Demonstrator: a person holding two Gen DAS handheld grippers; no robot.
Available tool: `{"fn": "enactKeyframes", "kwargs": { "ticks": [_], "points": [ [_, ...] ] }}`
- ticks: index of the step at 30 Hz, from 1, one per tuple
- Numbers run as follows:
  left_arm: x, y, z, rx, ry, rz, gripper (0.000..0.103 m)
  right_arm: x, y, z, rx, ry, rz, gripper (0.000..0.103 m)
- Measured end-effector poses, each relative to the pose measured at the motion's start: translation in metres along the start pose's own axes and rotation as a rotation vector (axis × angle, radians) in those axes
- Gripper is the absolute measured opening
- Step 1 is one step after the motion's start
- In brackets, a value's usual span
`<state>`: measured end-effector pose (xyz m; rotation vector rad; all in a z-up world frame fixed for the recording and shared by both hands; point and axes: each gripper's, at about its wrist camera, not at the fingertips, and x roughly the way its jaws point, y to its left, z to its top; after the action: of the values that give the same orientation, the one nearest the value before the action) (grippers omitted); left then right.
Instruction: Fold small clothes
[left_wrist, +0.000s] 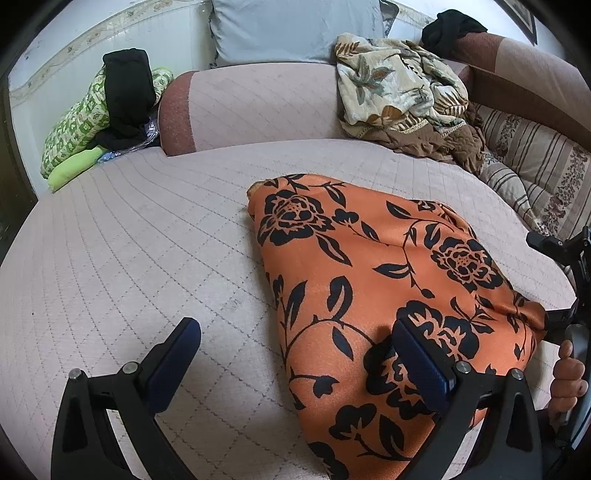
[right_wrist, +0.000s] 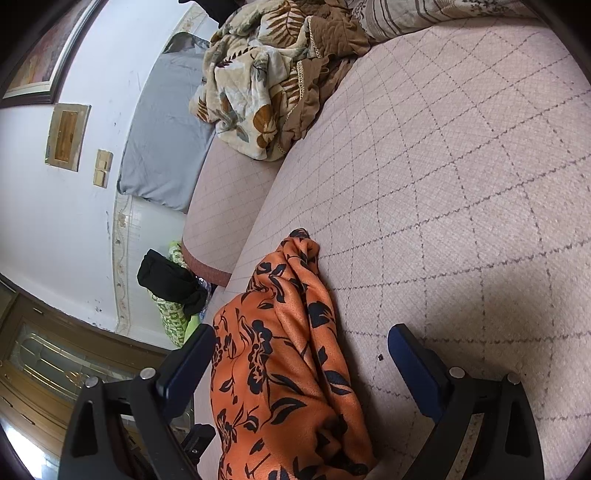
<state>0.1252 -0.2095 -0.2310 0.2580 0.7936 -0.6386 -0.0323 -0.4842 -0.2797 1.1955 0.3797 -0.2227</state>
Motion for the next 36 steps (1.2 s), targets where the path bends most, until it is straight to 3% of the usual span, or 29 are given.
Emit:
{"fn": "enactKeyframes", "kwargs": {
  "ticks": [20,36],
  "points": [
    [0.012,-0.008,-0.001,0.005,0.039,-0.02,0.103,0.006,0.002,0.002,-0.02,0.026,0.001,0.096],
    [0.03,0.002,0.0,-0.092,0.108,-0.116,0.103,0.011,0.017,-0.004,-0.099,0.051,-0.045,0.096]
  ]
}}
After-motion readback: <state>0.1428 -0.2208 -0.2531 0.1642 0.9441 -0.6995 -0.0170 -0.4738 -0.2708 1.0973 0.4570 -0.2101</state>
